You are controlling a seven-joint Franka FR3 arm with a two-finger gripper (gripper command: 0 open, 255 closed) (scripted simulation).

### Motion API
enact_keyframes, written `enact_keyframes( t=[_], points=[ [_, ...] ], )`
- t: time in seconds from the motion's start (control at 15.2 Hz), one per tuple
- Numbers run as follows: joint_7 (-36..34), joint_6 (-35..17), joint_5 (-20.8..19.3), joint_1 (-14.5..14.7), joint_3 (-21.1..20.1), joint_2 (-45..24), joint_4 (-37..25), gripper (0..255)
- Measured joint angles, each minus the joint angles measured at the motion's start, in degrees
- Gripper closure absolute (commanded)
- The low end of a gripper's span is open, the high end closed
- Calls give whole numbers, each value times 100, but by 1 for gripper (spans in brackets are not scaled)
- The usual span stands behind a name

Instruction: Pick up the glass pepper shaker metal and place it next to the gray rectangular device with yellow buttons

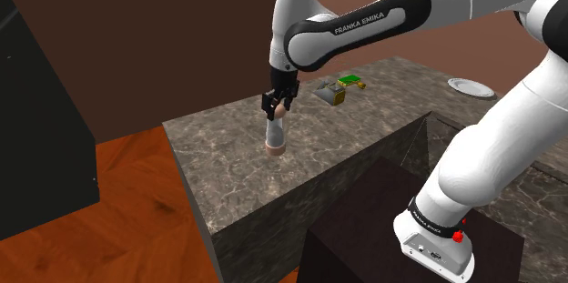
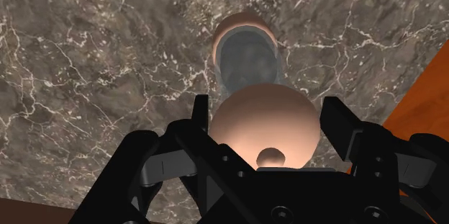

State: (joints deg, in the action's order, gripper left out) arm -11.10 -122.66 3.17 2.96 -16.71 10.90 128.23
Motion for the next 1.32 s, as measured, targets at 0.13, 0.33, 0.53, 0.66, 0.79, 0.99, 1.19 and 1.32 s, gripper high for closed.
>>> enact_keyframes(
  t=[0.13, 0.33, 0.53, 0.66, 0.79, 0.99, 1.19, 1.32],
  points=[
    [18, 152, 15, -2, 14, 64, -90, 255],
    [27, 370, 24, -3, 26, 117, -255, 255],
    [47, 619, 33, -9, 47, 181, -442, 255],
    [47, 770, 38, -9, 53, 215, -560, 255],
    [43, 928, 35, -11, 57, 219, -715, 255],
    [53, 1149, 41, -14, 72, 266, -891, 255],
    [50, 1397, 40, -18, 81, 283, -1121, 255],
    [50, 1539, 33, -23, 86, 270, -1275, 255]
  ],
)
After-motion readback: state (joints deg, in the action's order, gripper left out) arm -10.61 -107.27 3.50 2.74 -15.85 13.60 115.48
